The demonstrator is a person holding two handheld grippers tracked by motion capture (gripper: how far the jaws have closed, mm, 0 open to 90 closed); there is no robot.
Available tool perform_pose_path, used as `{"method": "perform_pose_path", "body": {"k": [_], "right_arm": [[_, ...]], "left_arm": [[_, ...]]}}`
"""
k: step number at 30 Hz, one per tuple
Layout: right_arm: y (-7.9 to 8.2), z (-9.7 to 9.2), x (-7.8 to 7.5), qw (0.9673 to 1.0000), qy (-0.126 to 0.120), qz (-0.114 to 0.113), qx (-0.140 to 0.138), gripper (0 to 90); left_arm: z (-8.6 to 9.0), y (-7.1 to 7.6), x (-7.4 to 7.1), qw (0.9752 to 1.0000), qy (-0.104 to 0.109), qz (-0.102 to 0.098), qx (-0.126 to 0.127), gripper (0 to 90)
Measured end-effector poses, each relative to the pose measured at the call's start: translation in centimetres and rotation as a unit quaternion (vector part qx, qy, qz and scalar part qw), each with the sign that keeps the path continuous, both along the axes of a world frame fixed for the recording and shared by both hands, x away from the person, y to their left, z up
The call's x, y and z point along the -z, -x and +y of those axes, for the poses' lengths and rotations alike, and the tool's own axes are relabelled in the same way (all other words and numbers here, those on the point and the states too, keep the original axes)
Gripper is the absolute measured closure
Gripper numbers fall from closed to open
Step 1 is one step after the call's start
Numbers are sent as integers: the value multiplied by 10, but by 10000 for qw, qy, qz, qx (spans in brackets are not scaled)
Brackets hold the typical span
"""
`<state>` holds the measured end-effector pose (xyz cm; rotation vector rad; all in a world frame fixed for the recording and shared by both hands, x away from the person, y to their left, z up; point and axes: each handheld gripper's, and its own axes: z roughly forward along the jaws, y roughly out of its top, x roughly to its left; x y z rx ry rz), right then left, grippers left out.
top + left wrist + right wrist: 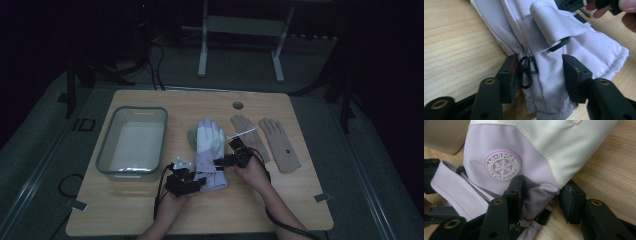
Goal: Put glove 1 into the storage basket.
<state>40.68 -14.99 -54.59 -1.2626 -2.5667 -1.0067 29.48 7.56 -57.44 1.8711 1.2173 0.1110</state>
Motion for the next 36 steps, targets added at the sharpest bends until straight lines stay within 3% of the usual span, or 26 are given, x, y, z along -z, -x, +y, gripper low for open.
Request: {"method": "perform_pose_path", "body": {"k": [3, 7, 10, 17, 27, 36], "right_arm": [[0, 2, 0, 10000, -22, 77, -10, 680], [8, 6, -5, 9997, 123, -195, 13, 759], [13, 6, -10, 9992, 152, -358, 28, 783], [21, -2, -28, 9981, -39, -591, 151, 791], [26, -3, -74, 9946, -263, -992, 137, 792], [22, 14, -107, 9912, -351, -1277, 61, 792]], "left_arm": [[0, 1, -2, 9999, -59, -81, 77, 615], [-1, 2, -7, 9998, -107, -122, 122, 709], [0, 0, -14, 9997, -94, -39, 216, 722], [1, -4, -32, 9992, -162, -131, 338, 727], [15, -8, -78, 9971, -61, -504, 571, 727], [35, -15, -108, 9955, -81, -714, 619, 727]]}}
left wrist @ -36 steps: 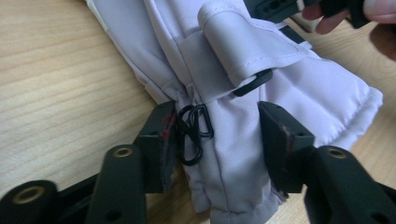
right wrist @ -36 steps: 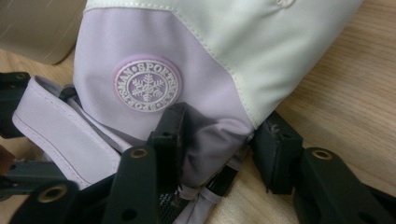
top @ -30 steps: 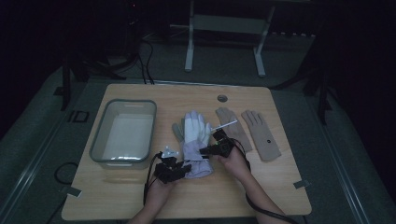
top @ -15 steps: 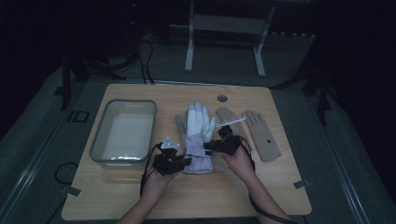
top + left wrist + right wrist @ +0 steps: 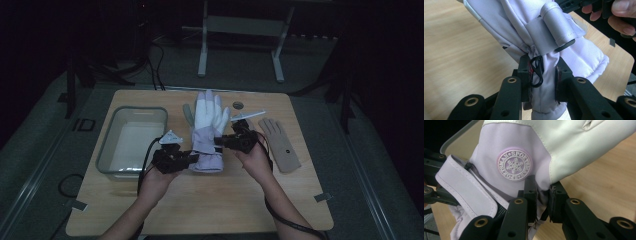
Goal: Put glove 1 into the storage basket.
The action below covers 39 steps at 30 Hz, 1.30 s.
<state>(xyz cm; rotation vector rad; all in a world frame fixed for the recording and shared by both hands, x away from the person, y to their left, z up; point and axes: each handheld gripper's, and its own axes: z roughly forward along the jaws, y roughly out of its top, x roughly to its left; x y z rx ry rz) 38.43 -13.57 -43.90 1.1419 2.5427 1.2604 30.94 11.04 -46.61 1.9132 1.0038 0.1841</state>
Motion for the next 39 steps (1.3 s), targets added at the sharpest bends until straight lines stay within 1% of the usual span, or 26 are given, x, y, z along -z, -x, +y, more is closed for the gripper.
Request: {"method": "perform_pose_path", "body": {"k": [1, 3, 7, 11, 12, 13, 14, 15, 16, 17, 24, 27, 31, 33, 34, 35, 37, 38, 39], "right_arm": [[0, 2, -3, 10000, -5, -17, 1, 792], [-2, 7, -7, 10000, -27, -36, -17, 792], [-3, 18, -14, 10000, -28, -71, -48, 792], [-5, 31, -20, 9999, -47, -116, -80, 793], [-5, 34, -21, 9999, -52, -129, -103, 792], [-5, 34, -21, 9999, -52, -129, -103, 792], [-6, 41, -24, 9998, -55, -134, -140, 792], [-7, 44, -25, 9998, -65, -133, -161, 792], [-7, 48, -26, 9997, -67, -143, -179, 793], [-8, 52, -27, 9997, -64, -147, -201, 792], [-12, 86, -35, 9992, -78, -196, -338, 793], [-13, 101, -37, 9989, -67, -209, -417, 792], [-15, 120, -37, 9985, -58, -185, -507, 793], [-16, 130, -37, 9983, -38, -180, -545, 793], [-16, 134, -36, 9982, -29, -175, -568, 793], [-17, 139, -36, 9981, -22, -164, -591, 793], [-19, 148, -34, 9979, -10, -144, -629, 793], [-19, 152, -33, 9979, -12, -131, -634, 793], [-20, 157, -32, 9977, 0, -124, -662, 793]], "left_arm": [[3, -1, -3, 10000, -24, -22, 21, 727], [8, -2, -6, 10000, -1, -41, 10, 727], [19, -2, -14, 9999, -63, -111, 13, 727], [32, -2, -19, 9999, -53, -117, -17, 727], [32, -2, -19, 9999, -53, -117, -17, 727], [35, -2, -21, 9999, -68, -131, -17, 727], [43, -2, -23, 9999, -47, -122, -34, 727], [47, -2, -25, 9999, -50, -125, -31, 728], [47, -2, -25, 9999, -50, -125, -31, 728], [54, -1, -27, 9999, -71, -131, -66, 728], [85, 2, -36, 9996, -106, -159, -209, 728], [99, 4, -38, 9995, -114, -156, -246, 728], [117, 5, -38, 9995, -120, -103, -288, 728], [124, 6, -38, 9993, -124, -95, -337, 728], [124, 6, -38, 9993, -124, -95, -337, 728], [132, 7, -37, 9992, -150, -87, -370, 728], [140, 7, -36, 9991, -128, -61, -410, 728], [140, 7, -36, 9991, -128, -61, -410, 727], [148, 7, -34, 9989, -110, -26, -447, 728]]}}
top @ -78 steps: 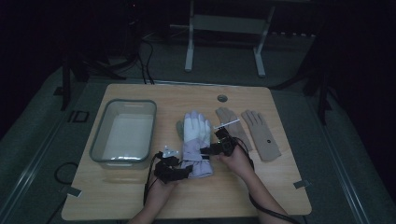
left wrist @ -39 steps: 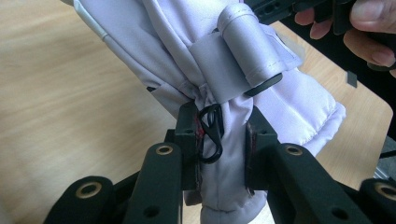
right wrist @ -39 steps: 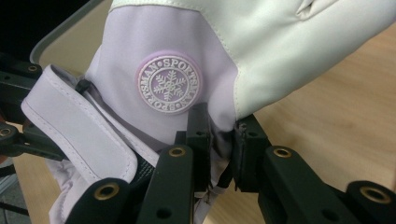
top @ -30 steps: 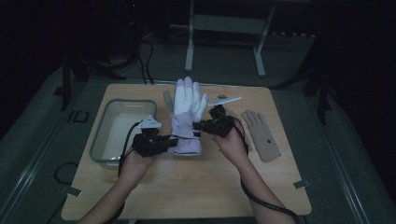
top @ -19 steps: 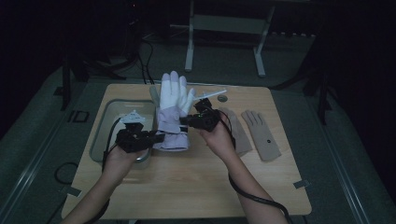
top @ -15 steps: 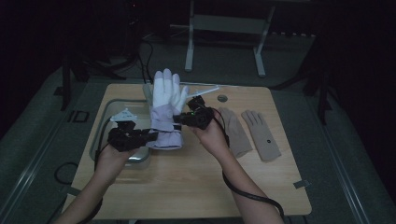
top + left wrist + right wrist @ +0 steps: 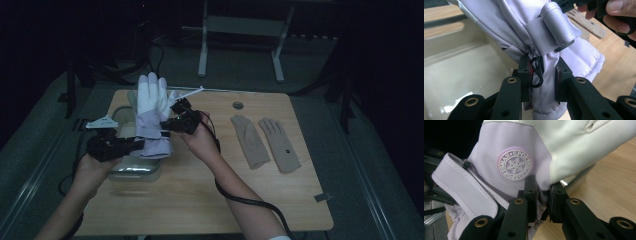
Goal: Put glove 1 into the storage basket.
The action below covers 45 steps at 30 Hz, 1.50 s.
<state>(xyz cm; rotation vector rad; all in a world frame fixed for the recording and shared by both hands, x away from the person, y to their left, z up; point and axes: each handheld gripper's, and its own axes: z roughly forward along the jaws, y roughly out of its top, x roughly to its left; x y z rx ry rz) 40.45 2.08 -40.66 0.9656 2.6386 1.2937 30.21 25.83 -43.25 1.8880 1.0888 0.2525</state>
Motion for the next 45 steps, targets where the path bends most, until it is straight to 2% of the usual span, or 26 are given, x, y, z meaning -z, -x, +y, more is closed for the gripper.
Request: {"method": "perform_pose_path", "body": {"k": [6, 7, 10, 14, 17, 18, 19, 20, 23, 28, 32, 34, 37, 38, 39, 41, 43, 44, 45], "right_arm": [[-4, 21, 8, 9999, 14, 97, -64, 793], [-5, 30, 12, 9999, 91, 113, -92, 793], [-7, 37, 17, 9997, 144, 149, -109, 793], [-12, 51, 33, 9993, 259, 248, -86, 793], [-14, 57, 45, 9987, 383, 345, -66, 793], [-14, 57, 45, 9987, 383, 345, -66, 793], [-15, 60, 54, 9981, 441, 424, -41, 794], [-15, 60, 54, 9981, 441, 424, -41, 794], [-15, 64, 71, 9966, 599, 555, -62, 794], [-13, 68, 85, 9946, 806, 656, -55, 796], [-13, 68, 93, 9932, 871, 766, -30, 797], [-13, 68, 94, 9926, 903, 806, -6, 797], [-14, 68, 94, 9922, 949, 804, 7, 797], [-15, 68, 94, 9919, 975, 816, 8, 797], [-15, 69, 94, 9917, 991, 817, 29, 797], [-16, 71, 95, 9908, 1070, 831, -30, 799], [-15, 73, 96, 9900, 1161, 804, -52, 800], [-14, 77, 97, 9883, 1321, 756, -74, 796], [-14, 78, 98, 9878, 1353, 763, -85, 786]], "left_arm": [[20, -1, 8, 9999, 19, 104, -26, 727], [26, -2, 12, 9999, 12, 168, -18, 727], [32, -4, 17, 9997, 40, 244, -26, 727], [43, -10, 34, 9992, 61, 404, -12, 727], [47, -14, 46, 9984, 72, 569, -7, 727], [47, -14, 46, 9984, 72, 569, -7, 726], [48, -16, 54, 9976, 70, 684, 30, 727], [48, -16, 54, 9976, 70, 684, 30, 726], [49, -18, 67, 9962, -36, 867, 58, 725], [47, -18, 77, 9942, -133, 1067, 82, 722], [43, -19, 76, 9929, -353, 1135, 70, 699], [42, -20, 76, 9925, -375, 1161, 51, 675], [38, -20, 78, 9917, -453, 1197, -131, 616], [37, -20, 78, 9916, -495, 1175, -213, 583], [36, -19, 78, 9925, -478, 1078, -315, 553], [35, -20, 79, 9917, -564, 1021, -544, 523], [35, -20, 79, 9912, -594, 1023, -585, 522], [33, -21, 81, 9906, -674, 1025, -604, 523], [32, -21, 81, 9903, -732, 1015, -612, 524]]}}
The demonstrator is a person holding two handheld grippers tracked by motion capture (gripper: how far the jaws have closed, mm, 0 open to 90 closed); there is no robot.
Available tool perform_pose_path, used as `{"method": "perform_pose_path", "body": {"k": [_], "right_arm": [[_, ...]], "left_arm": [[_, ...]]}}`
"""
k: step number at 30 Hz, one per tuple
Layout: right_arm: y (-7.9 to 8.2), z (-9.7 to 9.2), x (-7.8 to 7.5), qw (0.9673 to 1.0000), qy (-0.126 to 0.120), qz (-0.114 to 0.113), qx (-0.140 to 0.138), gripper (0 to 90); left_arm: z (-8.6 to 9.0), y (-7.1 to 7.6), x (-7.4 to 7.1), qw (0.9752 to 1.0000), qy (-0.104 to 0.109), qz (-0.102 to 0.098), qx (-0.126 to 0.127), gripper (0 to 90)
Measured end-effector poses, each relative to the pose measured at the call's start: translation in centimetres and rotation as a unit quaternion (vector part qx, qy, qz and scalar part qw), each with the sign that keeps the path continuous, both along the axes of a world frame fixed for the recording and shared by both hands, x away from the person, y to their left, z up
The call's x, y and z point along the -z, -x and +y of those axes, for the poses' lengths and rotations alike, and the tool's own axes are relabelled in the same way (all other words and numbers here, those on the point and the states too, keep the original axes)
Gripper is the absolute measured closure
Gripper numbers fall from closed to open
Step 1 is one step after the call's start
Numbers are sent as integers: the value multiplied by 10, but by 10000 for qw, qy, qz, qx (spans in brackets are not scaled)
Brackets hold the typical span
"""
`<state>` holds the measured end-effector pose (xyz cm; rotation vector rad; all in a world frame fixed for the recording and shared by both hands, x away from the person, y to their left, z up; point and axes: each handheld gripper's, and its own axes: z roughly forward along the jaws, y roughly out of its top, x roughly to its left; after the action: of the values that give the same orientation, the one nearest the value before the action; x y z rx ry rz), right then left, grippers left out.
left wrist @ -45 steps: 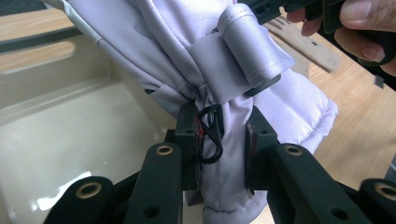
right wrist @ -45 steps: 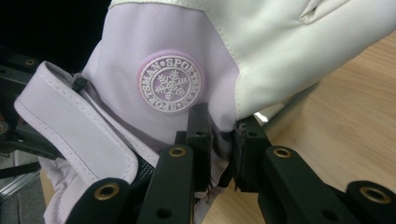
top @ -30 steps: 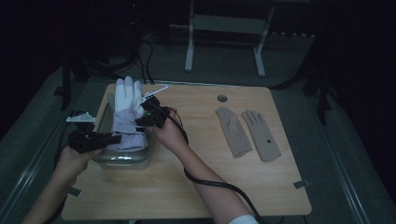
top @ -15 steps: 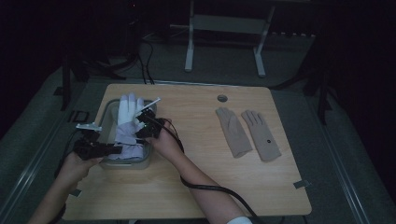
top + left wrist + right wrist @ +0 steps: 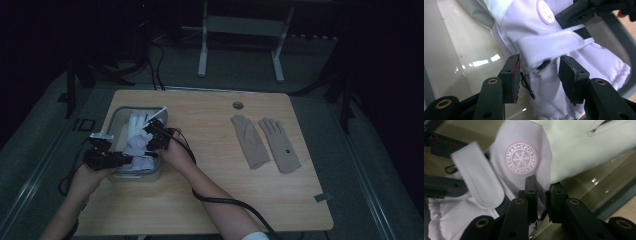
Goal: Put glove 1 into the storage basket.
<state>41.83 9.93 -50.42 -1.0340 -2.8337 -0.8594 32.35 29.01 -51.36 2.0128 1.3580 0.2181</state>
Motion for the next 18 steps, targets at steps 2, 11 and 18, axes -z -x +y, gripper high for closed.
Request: {"method": "perform_pose_path", "body": {"k": [2, 11, 18], "right_arm": [[0, 0, -1, 10000, 6, -63, -64, 732], [0, -16, -28, 9991, -267, -305, -99, 392], [6, -31, -48, 9968, -442, -620, -244, 265]], "left_arm": [[-1, 0, 0, 10000, -10, 9, -28, 524], [-1, 17, -13, 9984, 96, -484, -257, 499], [-18, 25, -29, 9965, 168, -815, -123, 448]]}}
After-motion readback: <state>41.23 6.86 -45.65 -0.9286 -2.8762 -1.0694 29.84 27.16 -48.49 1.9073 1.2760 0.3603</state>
